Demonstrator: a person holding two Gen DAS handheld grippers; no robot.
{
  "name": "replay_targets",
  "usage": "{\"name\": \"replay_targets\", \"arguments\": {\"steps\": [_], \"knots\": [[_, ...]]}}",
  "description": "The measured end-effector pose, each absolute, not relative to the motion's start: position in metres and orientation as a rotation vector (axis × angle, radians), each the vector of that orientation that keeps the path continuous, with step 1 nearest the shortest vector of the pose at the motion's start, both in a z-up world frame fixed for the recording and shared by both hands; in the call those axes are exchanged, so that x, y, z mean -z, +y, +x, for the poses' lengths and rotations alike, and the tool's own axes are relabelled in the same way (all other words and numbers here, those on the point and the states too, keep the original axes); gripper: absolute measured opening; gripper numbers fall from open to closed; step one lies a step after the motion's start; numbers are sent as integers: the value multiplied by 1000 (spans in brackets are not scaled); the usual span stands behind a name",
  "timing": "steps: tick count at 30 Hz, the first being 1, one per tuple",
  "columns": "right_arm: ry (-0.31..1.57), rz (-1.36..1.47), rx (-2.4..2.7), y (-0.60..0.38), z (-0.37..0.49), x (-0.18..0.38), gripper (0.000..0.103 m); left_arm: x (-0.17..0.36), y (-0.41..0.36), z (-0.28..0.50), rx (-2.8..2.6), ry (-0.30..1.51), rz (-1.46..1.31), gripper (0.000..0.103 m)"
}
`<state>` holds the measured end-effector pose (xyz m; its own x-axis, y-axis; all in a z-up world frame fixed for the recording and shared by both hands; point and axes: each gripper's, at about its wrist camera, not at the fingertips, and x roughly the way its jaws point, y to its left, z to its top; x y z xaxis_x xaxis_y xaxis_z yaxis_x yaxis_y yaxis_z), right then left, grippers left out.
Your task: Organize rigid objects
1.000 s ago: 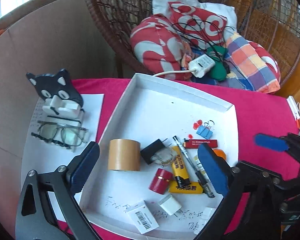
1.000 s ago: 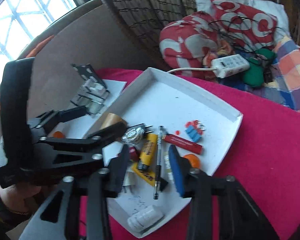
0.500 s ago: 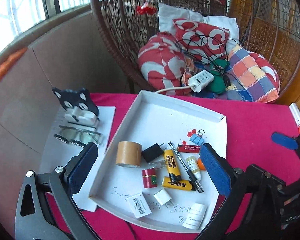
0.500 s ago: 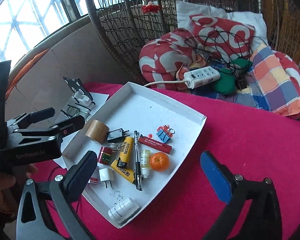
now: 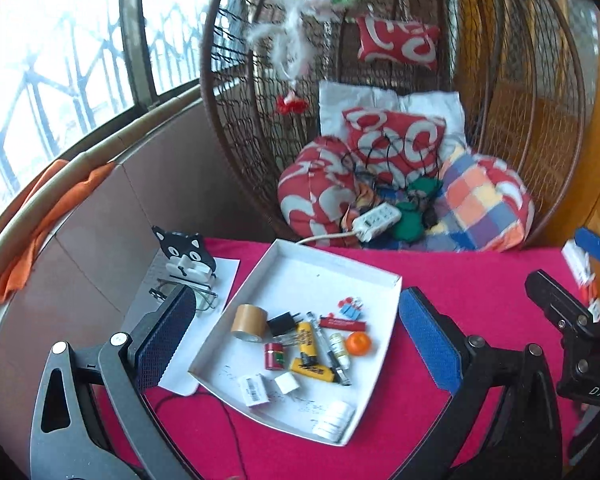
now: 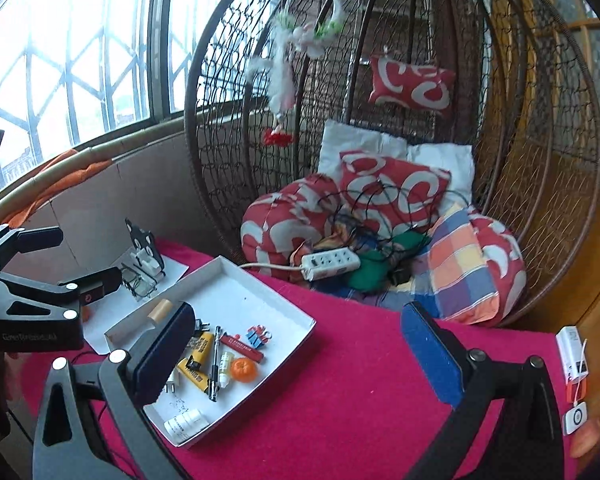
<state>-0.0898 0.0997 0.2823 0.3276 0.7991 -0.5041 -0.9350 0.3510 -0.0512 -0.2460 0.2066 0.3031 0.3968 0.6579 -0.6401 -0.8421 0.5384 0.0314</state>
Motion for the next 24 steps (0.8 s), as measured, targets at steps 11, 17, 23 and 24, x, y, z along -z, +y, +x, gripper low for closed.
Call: {"name": "replay_targets", "arguments": {"steps": [11,17,23,24], "knots": [[322,-201,-1129,24,-64,-334,103,-341,147,-255,-1152,571,-340,103],[286,-180,-1158,-5,-61,-345,103,-352,109,-252,-1149,552,-323,103],[356,-135,-1270,-22,-50,-335,103,-344,89,-246,-1156,583,-352,103],[368,-126,-1285,-24,-49,-334,103,-342,88,-245,-1157,593,-360,103]]}}
